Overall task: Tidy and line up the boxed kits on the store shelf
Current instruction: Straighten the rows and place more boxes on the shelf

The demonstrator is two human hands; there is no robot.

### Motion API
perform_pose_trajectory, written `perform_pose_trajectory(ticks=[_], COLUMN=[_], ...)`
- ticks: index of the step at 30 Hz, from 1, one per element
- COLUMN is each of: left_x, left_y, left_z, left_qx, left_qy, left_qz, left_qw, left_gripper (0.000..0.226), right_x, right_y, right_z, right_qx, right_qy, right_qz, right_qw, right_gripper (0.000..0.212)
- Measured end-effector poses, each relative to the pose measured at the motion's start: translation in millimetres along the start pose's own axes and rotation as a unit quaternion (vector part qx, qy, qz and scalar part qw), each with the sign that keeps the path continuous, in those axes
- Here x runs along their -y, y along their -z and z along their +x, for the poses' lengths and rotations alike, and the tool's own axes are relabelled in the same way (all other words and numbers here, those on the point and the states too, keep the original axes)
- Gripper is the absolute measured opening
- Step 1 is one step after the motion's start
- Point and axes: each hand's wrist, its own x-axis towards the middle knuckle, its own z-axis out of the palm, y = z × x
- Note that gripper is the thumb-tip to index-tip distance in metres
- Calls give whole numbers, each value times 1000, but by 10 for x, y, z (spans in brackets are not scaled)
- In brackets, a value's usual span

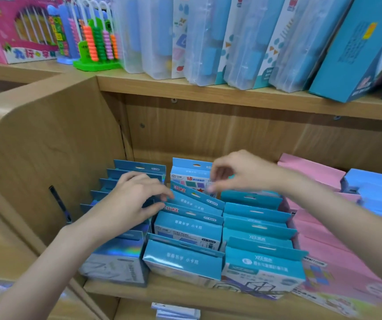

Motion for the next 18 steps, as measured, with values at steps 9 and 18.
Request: perform_pose_trajectory(ticks=[9, 18], left_x=[-30, -47], left_y=[-88, -85], left_z=[-100, -60], left_qx=[-20, 1], left_qy=[51, 73], left_qz=[-38, -33], left_qw=[998, 997], left_gripper=[12, 11], right_x=[34, -20], right_y=[-166, -42], right_z=[345, 404], right_qx=[-42, -43], right_qy=[-21, -32], right_qz=[-56, -2], right_qw=[997, 999], right_gripper=[5, 12])
